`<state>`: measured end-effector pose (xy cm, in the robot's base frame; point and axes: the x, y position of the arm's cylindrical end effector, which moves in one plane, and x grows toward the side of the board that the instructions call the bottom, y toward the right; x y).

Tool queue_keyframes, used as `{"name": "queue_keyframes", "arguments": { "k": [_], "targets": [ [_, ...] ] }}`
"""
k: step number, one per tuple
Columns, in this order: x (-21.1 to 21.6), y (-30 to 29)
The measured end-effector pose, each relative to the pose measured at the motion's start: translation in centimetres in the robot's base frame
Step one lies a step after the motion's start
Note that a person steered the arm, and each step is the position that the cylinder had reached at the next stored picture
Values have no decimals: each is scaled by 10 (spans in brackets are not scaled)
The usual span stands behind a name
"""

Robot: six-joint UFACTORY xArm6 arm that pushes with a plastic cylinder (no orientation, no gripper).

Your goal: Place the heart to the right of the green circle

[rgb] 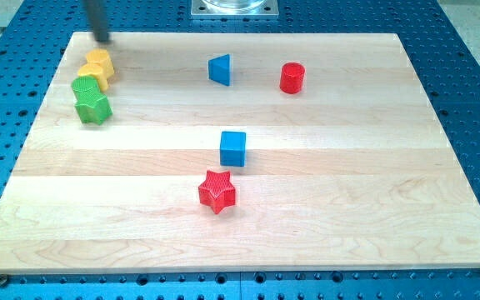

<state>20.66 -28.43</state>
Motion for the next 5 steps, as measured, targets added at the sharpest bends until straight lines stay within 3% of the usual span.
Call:
{"name": "queue_keyframes", "arguments": {
  "k": [1,2,3,5],
  "targets": [
    [53,-5],
    [75,8],
    [77,75],
    [73,49]
  ]
}}
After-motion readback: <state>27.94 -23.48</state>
